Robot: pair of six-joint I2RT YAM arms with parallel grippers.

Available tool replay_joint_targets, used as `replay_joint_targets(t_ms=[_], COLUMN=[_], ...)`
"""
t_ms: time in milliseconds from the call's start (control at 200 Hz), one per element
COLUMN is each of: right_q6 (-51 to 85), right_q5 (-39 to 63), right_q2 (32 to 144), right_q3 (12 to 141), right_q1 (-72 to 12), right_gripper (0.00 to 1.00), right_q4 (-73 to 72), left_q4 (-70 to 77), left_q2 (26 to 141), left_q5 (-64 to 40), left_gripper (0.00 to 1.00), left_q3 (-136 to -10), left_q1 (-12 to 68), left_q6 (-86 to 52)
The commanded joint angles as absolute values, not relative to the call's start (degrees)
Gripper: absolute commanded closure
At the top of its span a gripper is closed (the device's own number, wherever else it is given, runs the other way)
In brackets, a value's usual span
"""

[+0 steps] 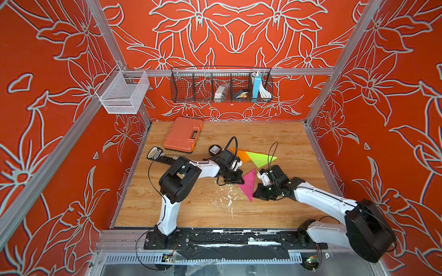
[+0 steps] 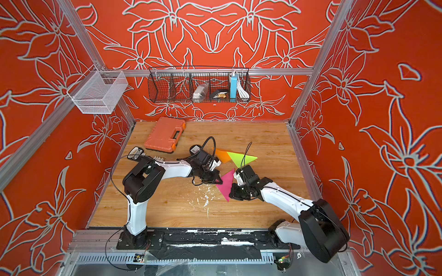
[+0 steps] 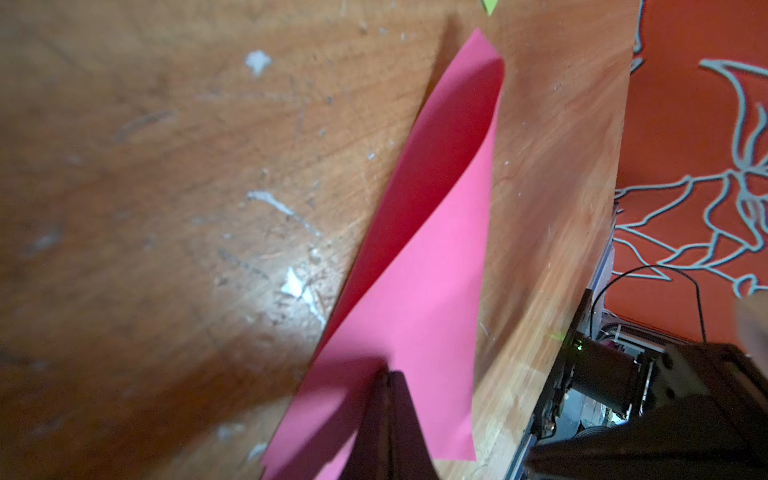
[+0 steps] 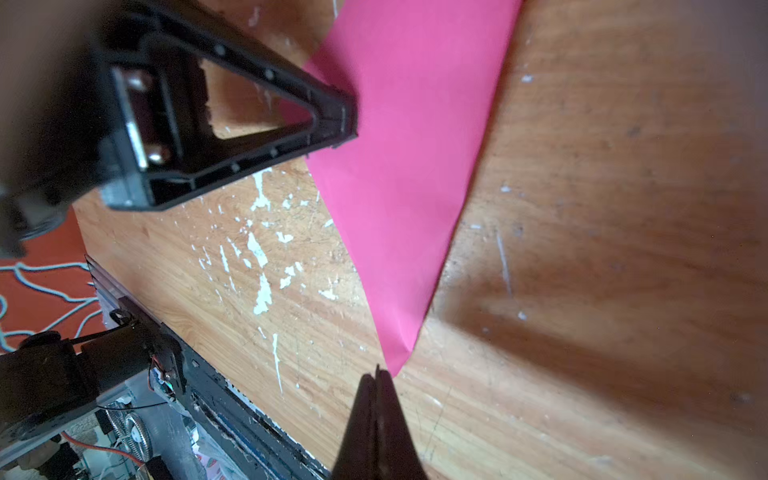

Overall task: Fold the square paper diagonally
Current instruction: Fold the paper at the center of the board.

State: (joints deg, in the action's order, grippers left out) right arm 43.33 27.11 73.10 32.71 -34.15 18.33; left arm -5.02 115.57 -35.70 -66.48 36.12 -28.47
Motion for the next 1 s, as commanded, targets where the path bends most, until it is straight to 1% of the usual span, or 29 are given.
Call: replay_joint_targets(t_ms=[0,190,520,631,776,991], right_q6=[45.01,44.73,36.79,36.18,34.73,34.82], right_q5=[27.30,29.47,30.54,30.14,28.66,30.24], right_q2=[76.08,82.65,90.65,89.32,84.26,78.80], right_q3=[33.64,32.17,34.67,33.51,33.48,34.27], right_q1=[-34.45,-34.72,-39.08,-39.81,-39.81,-39.57], right_gripper=[1.00,1.00,1.00,1.00,1.00,1.00], right_q4=[14.85,10.72,16.93,18.06,22.32,24.74], left_q4=[-9.18,-8.65,-8.81,-8.96,-9.63,-9.24], left_q2=[117.52,118.34,118.73,118.56,118.21,118.48], left_q5=[-31.90,-32.56,-32.17,-31.92,-31.29,-31.77], left_gripper=[1.00,1.00,1.00,1.00,1.00,1.00], left_q3=[-64.92,-65.48,-65.80,-65.73,-65.84,-65.76], left_q1=[36.48,36.52,36.48,36.54,36.22,36.13], left_q6=[-27.82,-28.37,-28.50,-28.41,-27.86,-28.17])
